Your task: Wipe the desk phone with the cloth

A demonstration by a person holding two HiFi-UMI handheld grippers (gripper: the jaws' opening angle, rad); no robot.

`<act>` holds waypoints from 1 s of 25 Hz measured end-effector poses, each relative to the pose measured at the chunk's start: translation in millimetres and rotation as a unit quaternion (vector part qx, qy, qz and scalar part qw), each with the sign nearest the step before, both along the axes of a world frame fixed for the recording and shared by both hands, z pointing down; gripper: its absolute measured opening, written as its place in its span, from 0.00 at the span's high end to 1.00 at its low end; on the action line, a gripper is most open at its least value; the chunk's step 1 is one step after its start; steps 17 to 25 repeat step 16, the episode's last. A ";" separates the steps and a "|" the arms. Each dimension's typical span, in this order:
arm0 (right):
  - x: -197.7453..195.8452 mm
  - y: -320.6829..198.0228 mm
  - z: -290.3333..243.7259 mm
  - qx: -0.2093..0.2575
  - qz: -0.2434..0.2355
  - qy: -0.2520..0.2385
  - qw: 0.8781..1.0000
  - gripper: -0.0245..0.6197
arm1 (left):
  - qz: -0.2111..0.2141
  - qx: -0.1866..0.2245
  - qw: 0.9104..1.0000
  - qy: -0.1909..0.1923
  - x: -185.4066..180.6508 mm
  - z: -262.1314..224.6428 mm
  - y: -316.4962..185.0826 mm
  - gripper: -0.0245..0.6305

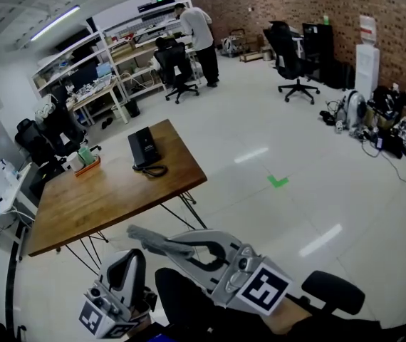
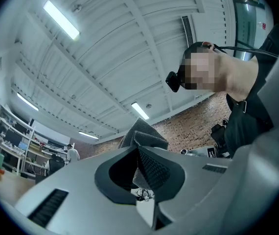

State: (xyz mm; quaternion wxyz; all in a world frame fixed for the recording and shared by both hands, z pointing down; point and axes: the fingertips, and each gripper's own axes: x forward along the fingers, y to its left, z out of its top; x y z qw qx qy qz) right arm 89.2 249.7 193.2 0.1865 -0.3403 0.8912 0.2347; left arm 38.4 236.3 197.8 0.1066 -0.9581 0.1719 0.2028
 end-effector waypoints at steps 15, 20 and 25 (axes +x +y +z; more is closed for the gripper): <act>9.6 46.9 3.9 -0.003 0.008 -0.010 1.000 0.93 | 0.011 -0.010 1.000 -0.006 16.9 3.8 43.0 0.96; 9.1 49.5 3.4 -0.002 0.008 -0.011 1.000 0.93 | 0.013 -0.009 1.000 -0.007 17.6 3.4 45.9 0.96; 9.1 49.5 3.4 -0.002 0.008 -0.011 1.000 0.93 | 0.013 -0.009 1.000 -0.007 17.6 3.4 45.9 0.96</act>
